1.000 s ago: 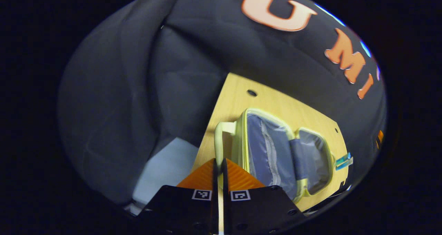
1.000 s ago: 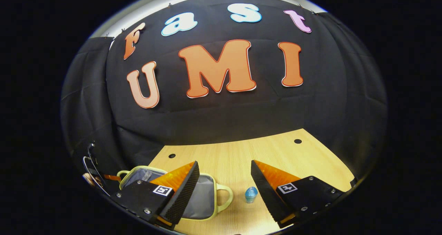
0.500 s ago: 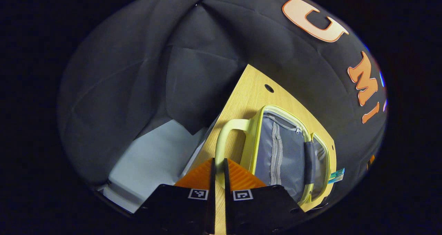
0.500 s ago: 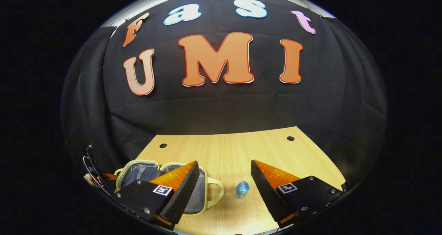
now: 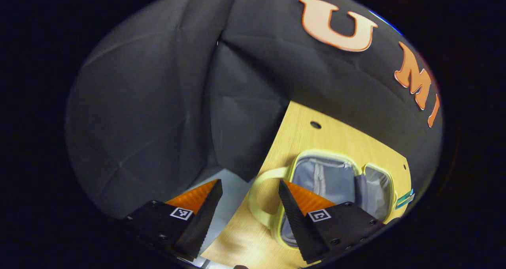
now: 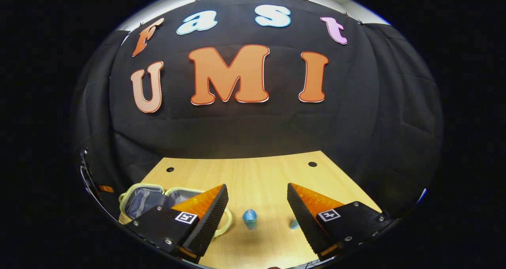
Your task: First open the suitcase, pack the skin care products into it, and then close the suitcase.
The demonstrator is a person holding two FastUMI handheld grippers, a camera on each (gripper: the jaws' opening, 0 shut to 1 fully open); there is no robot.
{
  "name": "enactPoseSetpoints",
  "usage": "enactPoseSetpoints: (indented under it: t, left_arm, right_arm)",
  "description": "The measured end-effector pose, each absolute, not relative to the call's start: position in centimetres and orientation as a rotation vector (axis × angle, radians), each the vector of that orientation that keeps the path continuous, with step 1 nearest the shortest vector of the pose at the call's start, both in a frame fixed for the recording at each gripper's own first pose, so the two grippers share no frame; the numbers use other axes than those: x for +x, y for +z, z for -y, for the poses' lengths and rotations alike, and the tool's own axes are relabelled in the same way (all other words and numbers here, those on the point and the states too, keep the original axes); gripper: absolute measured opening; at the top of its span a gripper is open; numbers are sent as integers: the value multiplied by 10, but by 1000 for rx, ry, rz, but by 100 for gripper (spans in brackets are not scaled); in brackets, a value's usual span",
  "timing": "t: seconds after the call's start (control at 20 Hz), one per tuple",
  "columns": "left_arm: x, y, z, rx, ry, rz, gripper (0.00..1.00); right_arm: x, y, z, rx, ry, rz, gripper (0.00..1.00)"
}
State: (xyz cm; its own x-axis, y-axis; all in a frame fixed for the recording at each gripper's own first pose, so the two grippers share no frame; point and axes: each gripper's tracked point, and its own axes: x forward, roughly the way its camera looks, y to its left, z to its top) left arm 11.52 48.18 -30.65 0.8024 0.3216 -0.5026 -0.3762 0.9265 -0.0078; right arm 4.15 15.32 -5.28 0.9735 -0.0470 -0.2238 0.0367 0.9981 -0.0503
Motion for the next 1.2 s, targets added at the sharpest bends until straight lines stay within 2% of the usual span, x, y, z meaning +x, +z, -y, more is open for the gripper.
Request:
enactPoseSetpoints:
  t: [0.15,0.3,0.4,0.55,0.8,0.95,1.2]
  left_arm:
    - [123,-227,-438,-7,393,-346,89]
    - [126,-158,-356,30,351,-189,90]
    - [133,-130,-286,54,280,-111,97]
    - [135,-121,-173,119,155,-78,96]
    - [153,-140,5,175,-25,-27,96]
    - [160,-209,93,164,-129,-118,96]
    - [185,-306,169,176,-176,-210,96]
  right_arm:
    - [48,-45,-135,-55,-39,-194,95]
    - [54,-49,-116,-73,-29,-188,95]
    - [57,-56,-101,-76,-12,-201,95]
    - [61,-66,-76,-77,1,-214,95]
    - [67,-89,-27,-70,9,-267,95]
    - [69,-103,3,-93,-4,-294,95]
    - [72,-130,41,-91,5,-353,95]
